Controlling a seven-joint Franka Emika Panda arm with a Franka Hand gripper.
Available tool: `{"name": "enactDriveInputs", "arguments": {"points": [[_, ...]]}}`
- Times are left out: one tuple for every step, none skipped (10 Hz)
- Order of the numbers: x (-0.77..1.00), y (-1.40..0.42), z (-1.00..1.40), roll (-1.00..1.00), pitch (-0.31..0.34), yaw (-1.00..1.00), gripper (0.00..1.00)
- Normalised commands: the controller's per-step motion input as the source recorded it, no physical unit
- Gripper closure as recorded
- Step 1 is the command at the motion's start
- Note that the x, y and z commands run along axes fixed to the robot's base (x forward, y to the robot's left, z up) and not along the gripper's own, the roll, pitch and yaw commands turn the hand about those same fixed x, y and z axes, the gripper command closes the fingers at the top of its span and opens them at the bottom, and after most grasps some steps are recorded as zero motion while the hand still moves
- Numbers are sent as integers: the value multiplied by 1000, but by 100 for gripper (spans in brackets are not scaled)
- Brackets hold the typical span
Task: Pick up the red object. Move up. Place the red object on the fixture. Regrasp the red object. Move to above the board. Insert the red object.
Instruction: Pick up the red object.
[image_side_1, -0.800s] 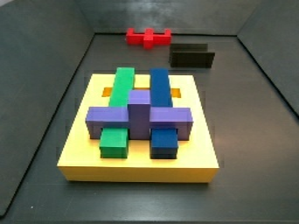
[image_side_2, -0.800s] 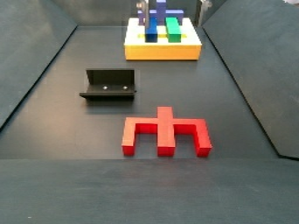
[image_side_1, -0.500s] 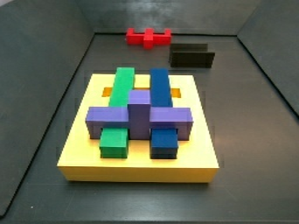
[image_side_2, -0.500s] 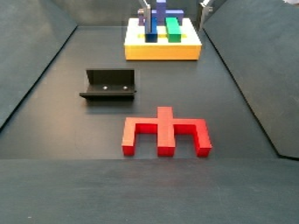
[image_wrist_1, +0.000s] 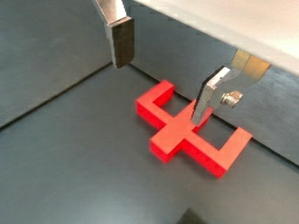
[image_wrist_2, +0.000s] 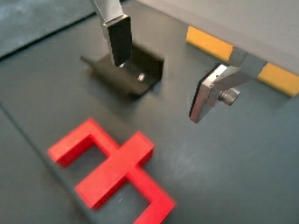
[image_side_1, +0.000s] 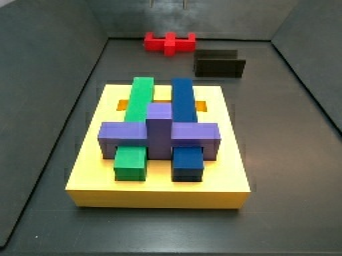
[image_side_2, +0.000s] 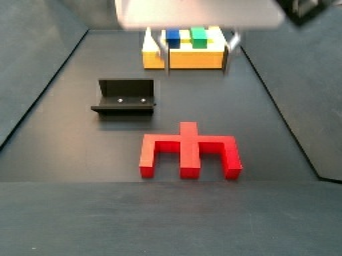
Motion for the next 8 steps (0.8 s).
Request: {"name": "enactDriveInputs", "arguments": {"points": [[40, 203, -1000, -31, 0, -137, 0], [46, 40, -1000, 0, -7, -146, 0], [6, -143, -1000, 0, -34, -69, 0], [126, -183, -1000, 0, -13, -80, 0], [143, -71, -1000, -60, -4, -66, 0], [140, 63, -989, -89, 0, 0, 0], [74, 77, -891, -144, 0, 0, 0], [66, 69, -863, -159, 0, 0, 0]]}}
